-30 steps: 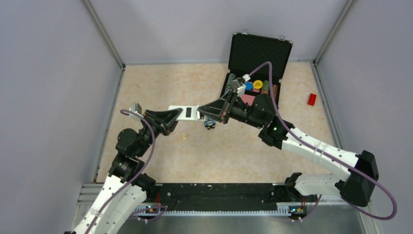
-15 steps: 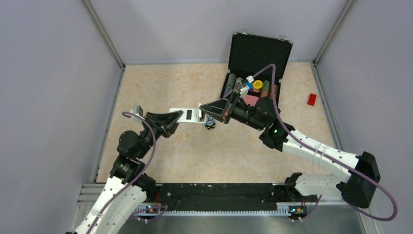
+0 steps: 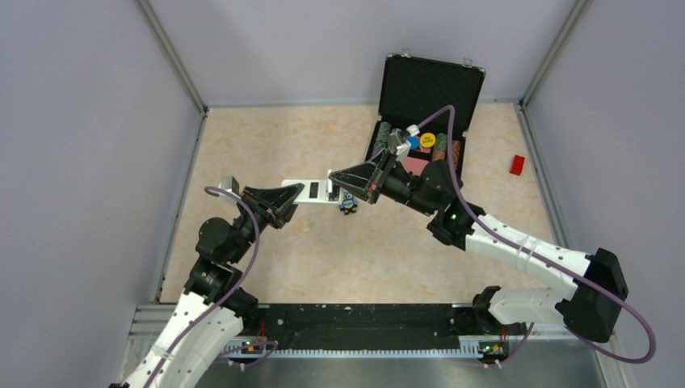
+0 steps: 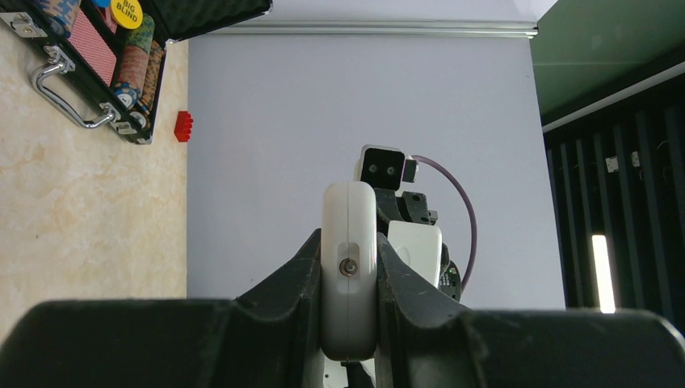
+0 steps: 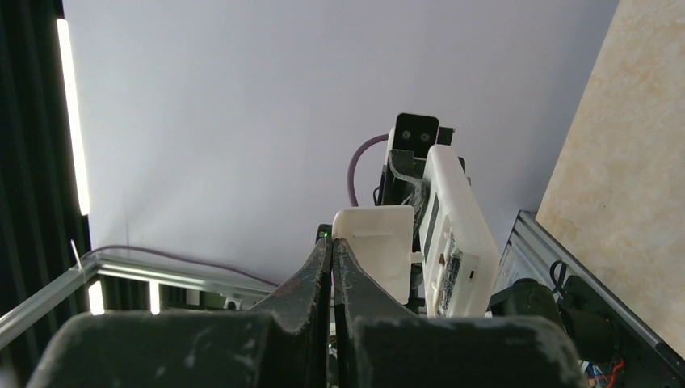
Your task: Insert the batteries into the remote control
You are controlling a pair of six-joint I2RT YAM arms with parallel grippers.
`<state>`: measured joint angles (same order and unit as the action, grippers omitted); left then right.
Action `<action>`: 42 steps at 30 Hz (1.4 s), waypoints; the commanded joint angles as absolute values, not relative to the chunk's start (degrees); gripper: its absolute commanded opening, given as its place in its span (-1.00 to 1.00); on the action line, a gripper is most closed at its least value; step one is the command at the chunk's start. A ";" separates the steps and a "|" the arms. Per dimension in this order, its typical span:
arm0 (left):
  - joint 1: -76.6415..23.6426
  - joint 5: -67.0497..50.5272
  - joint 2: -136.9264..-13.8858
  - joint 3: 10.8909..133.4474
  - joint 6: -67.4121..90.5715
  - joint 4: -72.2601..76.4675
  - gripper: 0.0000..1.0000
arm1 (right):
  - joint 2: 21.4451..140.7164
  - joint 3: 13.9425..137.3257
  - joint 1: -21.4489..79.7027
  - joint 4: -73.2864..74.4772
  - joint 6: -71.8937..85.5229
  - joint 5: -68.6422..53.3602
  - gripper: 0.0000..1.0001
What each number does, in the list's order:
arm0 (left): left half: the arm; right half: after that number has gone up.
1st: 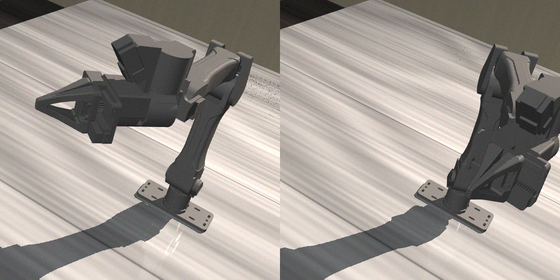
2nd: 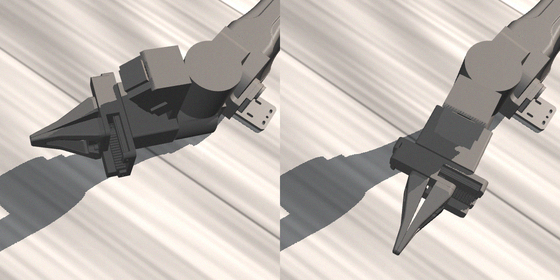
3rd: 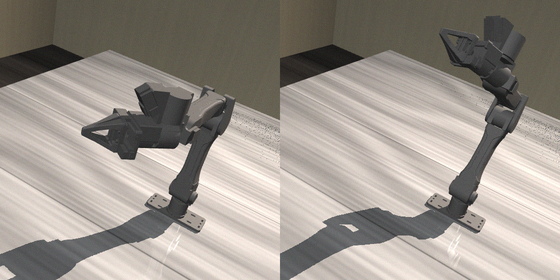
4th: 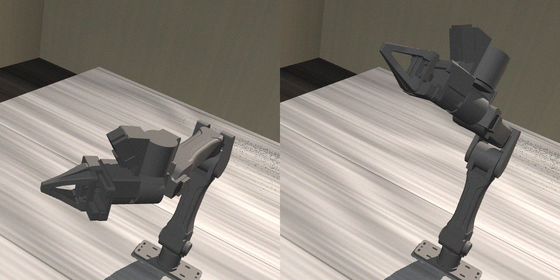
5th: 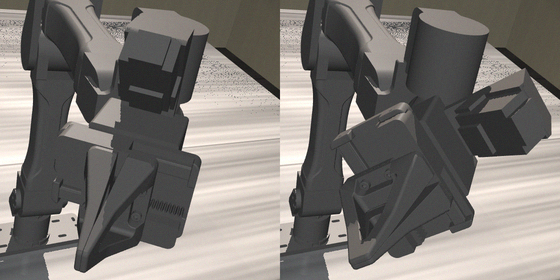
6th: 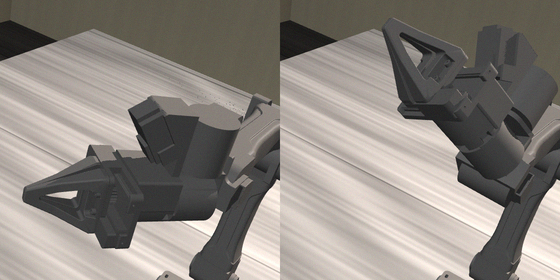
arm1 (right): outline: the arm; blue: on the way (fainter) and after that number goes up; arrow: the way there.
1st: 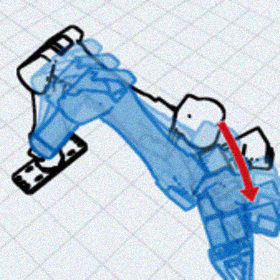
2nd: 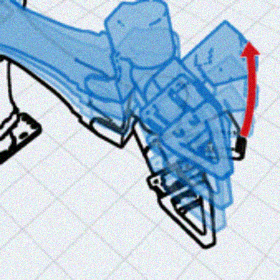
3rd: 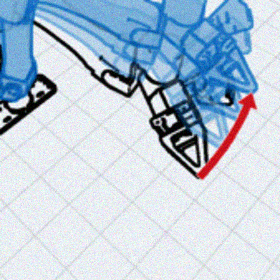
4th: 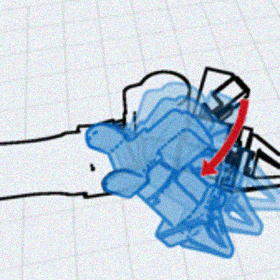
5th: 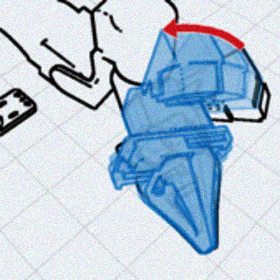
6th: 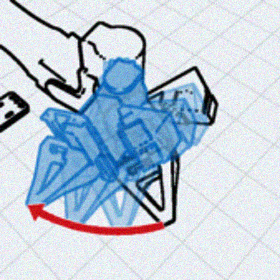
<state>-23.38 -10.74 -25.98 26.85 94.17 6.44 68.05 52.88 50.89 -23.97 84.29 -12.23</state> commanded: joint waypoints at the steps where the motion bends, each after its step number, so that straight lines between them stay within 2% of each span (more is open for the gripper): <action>1: -23.29 -11.24 -24.97 27.00 94.94 11.30 -1.00 | 67.76 52.16 51.28 -24.56 84.04 -11.45 -1.00; 21: -23.24 -11.43 -24.90 27.15 95.55 11.77 -1.00 | 69.31 51.10 51.29 -24.59 84.42 -12.15 -1.00; 26: -23.28 -11.16 -24.96 27.16 95.26 11.57 -1.00 | 67.68 51.34 51.31 -18.60 84.41 -11.13 -0.81; 34: -23.25 -11.07 -24.94 26.64 95.10 11.51 -1.00 | 64.17 51.15 51.15 -11.98 82.63 -8.56 -0.73; 42: -23.29 -10.86 -24.43 26.22 94.92 11.12 -1.00 | 63.40 51.34 51.02 -10.12 81.74 -8.20 -0.57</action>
